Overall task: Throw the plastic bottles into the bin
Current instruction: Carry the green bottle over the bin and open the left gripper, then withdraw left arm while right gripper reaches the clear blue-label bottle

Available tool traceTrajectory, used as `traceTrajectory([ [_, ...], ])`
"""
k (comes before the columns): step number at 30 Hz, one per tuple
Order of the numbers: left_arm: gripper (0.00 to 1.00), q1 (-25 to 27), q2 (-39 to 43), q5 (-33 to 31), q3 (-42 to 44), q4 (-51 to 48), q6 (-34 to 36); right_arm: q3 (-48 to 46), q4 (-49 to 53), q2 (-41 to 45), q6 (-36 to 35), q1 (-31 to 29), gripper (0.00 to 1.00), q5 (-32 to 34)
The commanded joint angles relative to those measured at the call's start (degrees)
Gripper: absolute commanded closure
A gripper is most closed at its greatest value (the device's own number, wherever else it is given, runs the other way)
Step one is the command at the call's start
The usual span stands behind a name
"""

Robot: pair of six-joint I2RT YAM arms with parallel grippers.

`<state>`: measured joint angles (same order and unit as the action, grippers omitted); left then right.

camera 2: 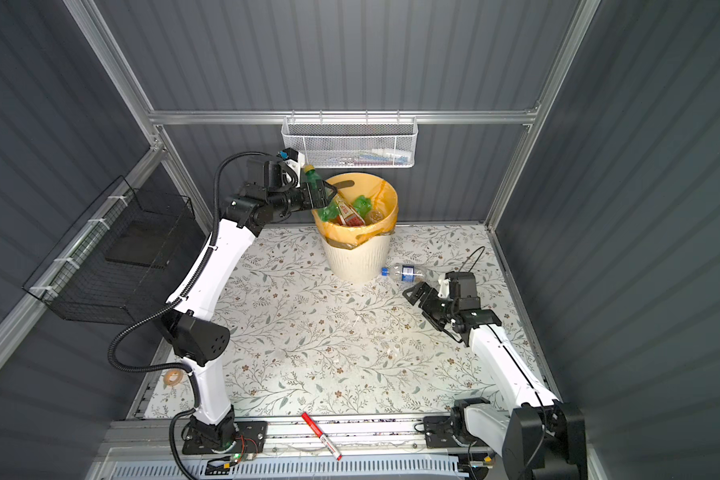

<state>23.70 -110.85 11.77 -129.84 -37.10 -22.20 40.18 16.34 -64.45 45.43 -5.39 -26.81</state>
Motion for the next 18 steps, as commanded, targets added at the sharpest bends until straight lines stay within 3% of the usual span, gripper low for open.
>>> traceTrajectory([
  [1, 0.00, -1.10, 8.87, -2.33, 2.30, 2.39, 2.18, 1.21, -0.45, -1.86, -0.09, -0.81, 0.01, 0.49],
  [6, 0.00, -2.52, 13.46, -3.17, 9.08, 5.63, 2.31, 2.52, -0.30, -3.28, -0.26, -2.69, 0.01, 1.71],
  [11, 0.00, -2.84, 13.70, -3.97, 9.06, 4.72, 2.76, 3.32, 0.42, -3.23, -0.47, -3.40, 0.01, 2.17],
  [15, 0.00, -5.85, 18.62, -3.55, 19.93, 9.72, 1.40, 4.18, 3.25, -2.09, -3.40, -3.40, 0.01, 5.17],
  [18, 0.00, -8.81, 21.99, -3.19, 29.34, 10.71, 1.39, 9.30, 10.29, -3.18, -11.16, -3.31, 0.01, 11.01],
])
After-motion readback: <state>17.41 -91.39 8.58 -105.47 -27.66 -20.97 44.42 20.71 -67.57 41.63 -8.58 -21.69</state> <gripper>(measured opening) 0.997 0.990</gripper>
